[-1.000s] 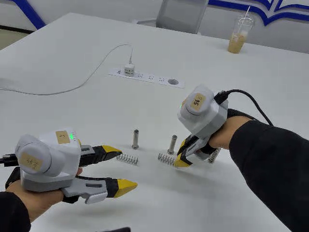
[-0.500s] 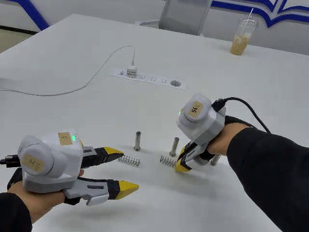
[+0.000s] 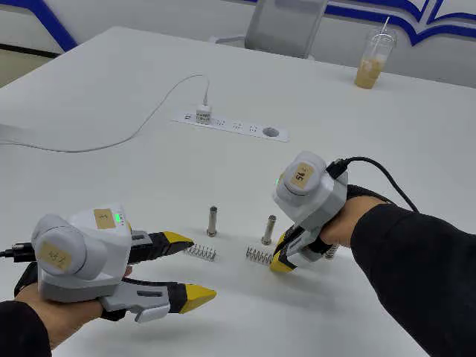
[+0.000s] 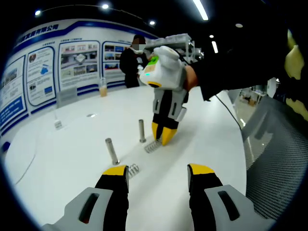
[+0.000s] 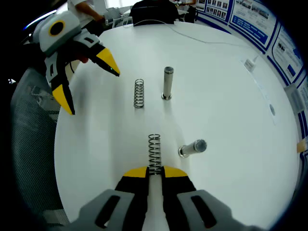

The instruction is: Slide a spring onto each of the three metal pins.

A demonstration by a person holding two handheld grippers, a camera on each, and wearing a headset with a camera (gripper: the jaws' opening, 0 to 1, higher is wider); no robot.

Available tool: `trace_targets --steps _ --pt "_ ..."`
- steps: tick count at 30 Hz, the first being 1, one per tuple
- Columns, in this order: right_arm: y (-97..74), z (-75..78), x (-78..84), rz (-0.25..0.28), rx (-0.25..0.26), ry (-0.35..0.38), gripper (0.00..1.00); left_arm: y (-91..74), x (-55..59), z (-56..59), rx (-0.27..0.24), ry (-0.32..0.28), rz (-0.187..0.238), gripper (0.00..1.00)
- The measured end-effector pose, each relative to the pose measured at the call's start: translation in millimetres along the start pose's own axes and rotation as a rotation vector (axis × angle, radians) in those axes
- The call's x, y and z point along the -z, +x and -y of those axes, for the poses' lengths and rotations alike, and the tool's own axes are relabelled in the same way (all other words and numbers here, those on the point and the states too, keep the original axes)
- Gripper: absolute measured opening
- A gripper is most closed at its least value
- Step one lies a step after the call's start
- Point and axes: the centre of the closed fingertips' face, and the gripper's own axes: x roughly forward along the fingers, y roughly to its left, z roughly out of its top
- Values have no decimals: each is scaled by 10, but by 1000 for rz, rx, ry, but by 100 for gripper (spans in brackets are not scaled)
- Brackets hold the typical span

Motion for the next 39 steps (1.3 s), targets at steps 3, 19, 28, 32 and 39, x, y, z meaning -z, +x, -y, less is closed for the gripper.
trace_targets --steps 3,19,28,32,39 --pt "-25 -64 6 -4 -11 -12 12 17 -5 29 8 5 -4 50" --pt "-269 -437 -155 -7 -76 -126 12 152 -56 164 77 76 -27 46" --pt "-357 -571 -286 -12 -92 -180 12 218 -106 243 123 127 -35 40" --pt "-373 -639 -320 -21 -98 -209 12 243 -126 287 142 153 -35 35" --pt "-392 -718 -363 -34 -107 -249 12 256 -154 353 168 196 -31 24"
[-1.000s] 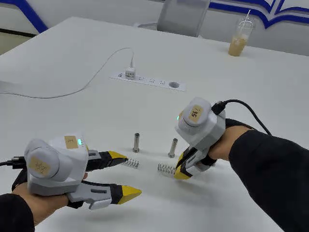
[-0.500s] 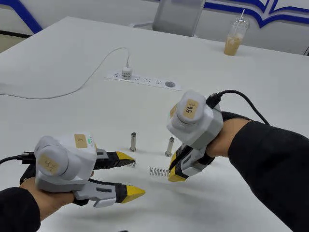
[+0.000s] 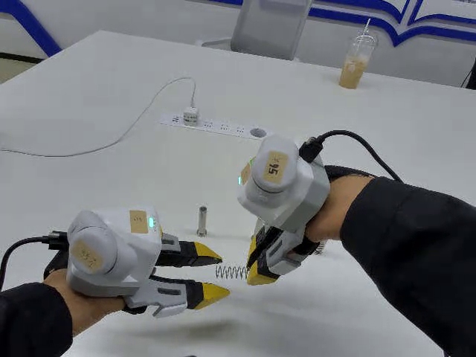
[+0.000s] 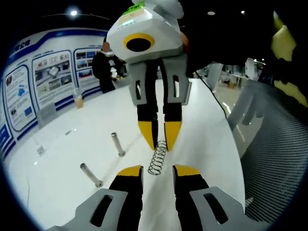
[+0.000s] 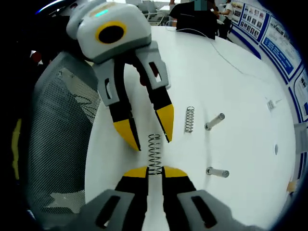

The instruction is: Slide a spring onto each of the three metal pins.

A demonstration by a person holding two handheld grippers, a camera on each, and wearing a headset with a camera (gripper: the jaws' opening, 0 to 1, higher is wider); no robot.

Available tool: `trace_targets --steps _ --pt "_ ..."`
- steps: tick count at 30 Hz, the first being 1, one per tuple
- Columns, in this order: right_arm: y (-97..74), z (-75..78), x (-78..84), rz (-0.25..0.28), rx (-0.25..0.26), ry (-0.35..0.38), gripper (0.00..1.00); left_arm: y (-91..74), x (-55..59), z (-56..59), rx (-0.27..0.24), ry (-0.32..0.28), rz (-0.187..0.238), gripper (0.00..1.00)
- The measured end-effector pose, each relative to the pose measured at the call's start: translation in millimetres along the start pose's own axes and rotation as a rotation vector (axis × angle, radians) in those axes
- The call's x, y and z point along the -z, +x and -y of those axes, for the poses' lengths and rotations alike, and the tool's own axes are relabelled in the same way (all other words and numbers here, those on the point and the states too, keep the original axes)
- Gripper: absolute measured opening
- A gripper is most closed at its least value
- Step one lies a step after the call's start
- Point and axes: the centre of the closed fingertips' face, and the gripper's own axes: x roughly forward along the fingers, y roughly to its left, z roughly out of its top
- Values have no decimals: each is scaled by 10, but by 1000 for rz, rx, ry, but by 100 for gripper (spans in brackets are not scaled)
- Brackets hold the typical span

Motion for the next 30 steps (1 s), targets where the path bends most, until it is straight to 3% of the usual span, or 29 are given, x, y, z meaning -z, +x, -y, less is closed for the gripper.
trace_targets --steps 11,30 --pt "-14 -51 -5 -15 -9 -19 12 17 -4 30 11 42 -7 13" --pt "-90 -70 -41 -21 -3 -34 12 19 -9 48 18 51 -8 12"
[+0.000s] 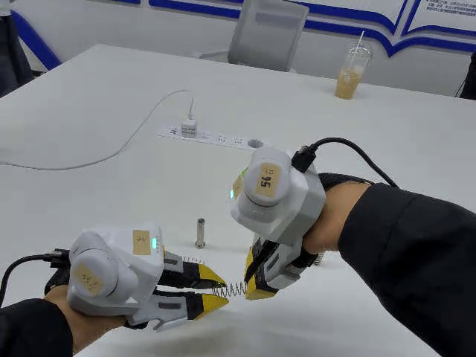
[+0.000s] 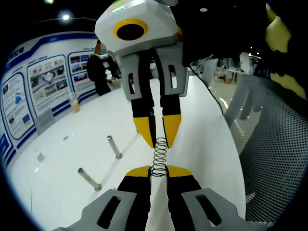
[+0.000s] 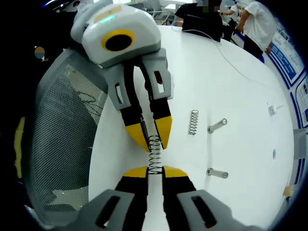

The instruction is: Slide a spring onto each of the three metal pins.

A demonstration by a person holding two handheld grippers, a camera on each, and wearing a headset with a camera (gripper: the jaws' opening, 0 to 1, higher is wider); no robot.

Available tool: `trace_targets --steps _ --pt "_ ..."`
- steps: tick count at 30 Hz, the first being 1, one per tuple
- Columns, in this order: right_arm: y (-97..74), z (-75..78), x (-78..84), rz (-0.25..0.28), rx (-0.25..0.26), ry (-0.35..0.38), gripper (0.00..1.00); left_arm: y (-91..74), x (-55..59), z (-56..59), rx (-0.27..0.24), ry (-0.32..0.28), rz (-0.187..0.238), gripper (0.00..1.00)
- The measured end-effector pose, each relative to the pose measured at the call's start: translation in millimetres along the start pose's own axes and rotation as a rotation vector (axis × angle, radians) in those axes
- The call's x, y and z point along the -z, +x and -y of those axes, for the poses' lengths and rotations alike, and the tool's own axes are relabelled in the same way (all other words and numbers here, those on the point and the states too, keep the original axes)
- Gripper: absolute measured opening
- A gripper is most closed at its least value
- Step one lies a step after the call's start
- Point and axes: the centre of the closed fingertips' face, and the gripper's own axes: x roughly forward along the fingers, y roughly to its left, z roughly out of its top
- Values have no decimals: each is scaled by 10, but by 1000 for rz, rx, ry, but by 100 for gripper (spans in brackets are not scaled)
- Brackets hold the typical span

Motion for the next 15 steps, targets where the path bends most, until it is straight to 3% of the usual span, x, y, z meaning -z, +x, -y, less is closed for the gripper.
trace_targets --steps 15 --pt "-84 -12 -44 11 12 -11 12 0 -20 7 2 -1 7 11"
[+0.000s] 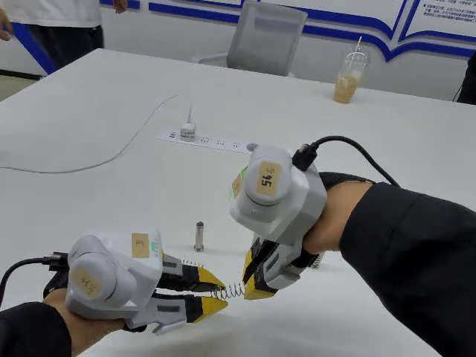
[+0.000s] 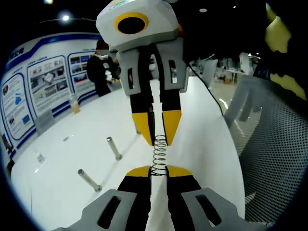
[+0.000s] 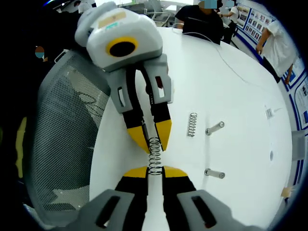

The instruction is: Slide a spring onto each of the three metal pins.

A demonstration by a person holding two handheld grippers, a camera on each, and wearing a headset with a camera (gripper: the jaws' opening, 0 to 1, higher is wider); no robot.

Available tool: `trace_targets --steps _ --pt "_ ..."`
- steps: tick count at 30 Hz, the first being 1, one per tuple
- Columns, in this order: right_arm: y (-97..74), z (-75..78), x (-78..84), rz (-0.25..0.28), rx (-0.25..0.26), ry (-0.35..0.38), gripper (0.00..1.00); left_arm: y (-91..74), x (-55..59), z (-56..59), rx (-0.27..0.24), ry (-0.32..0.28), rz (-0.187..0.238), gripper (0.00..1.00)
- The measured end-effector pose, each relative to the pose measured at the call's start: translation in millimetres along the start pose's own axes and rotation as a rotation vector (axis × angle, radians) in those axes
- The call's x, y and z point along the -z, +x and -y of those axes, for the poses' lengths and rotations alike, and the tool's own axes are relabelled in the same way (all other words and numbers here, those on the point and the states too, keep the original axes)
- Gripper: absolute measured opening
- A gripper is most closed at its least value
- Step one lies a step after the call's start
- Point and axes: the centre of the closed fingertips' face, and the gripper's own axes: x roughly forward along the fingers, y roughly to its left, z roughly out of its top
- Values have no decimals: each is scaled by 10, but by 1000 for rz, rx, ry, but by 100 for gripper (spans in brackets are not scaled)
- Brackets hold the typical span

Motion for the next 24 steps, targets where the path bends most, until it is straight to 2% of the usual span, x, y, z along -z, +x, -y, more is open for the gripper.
trace_targets --steps 16,24 --pt "-59 0 -51 5 5 -16 12 17 -11 9 5 9 -7 11" --pt "-134 13 -132 19 22 -32 12 5 -41 -23 -8 1 9 11"
